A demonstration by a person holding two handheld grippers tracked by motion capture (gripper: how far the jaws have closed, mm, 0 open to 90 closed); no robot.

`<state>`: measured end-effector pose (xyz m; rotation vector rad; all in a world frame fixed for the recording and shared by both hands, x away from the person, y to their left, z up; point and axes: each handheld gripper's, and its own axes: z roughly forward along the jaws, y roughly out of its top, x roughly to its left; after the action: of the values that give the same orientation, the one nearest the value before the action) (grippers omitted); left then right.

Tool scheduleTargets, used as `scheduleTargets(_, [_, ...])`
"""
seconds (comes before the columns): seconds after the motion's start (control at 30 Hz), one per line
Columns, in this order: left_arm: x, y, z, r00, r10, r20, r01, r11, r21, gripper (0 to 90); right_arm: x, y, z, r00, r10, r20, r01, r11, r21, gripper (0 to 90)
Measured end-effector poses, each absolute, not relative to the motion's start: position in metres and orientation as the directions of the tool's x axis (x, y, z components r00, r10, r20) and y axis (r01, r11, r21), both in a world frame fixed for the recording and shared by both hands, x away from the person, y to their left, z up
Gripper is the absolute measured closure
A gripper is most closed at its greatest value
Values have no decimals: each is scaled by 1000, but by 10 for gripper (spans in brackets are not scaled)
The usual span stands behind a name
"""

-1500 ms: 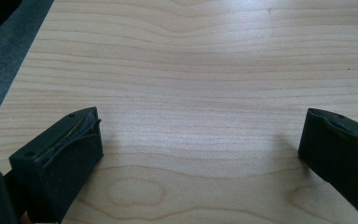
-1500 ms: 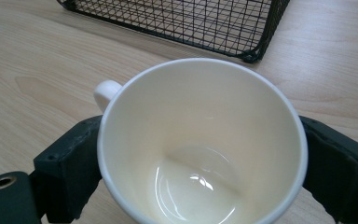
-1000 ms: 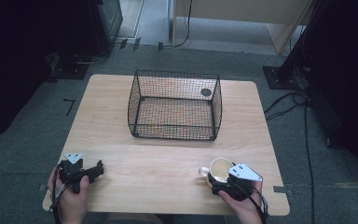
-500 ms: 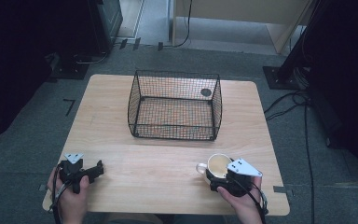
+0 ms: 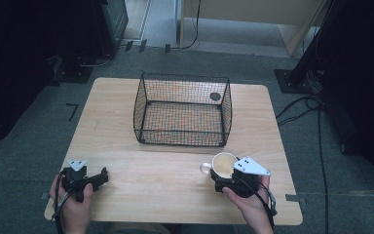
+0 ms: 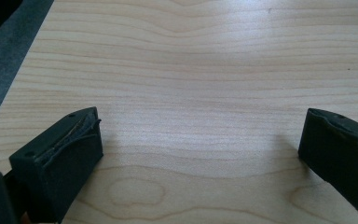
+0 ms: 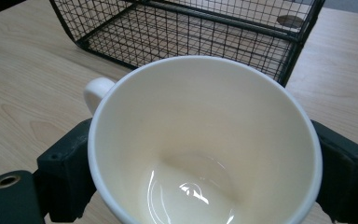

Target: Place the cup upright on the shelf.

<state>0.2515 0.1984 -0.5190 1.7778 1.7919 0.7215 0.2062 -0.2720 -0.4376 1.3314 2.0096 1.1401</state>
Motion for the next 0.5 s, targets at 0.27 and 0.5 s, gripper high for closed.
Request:
scheduleTargets(0.27, [252, 198, -519, -12, 1000, 11, 728, 1, 685, 0, 216, -261, -425, -439, 897, 58, 505, 193, 841, 96])
scheduleTargets(0.5, [252, 198, -519, -12, 1000, 11, 729, 1, 685, 0, 223, -254, -417, -455, 889, 53, 493, 202, 847, 96])
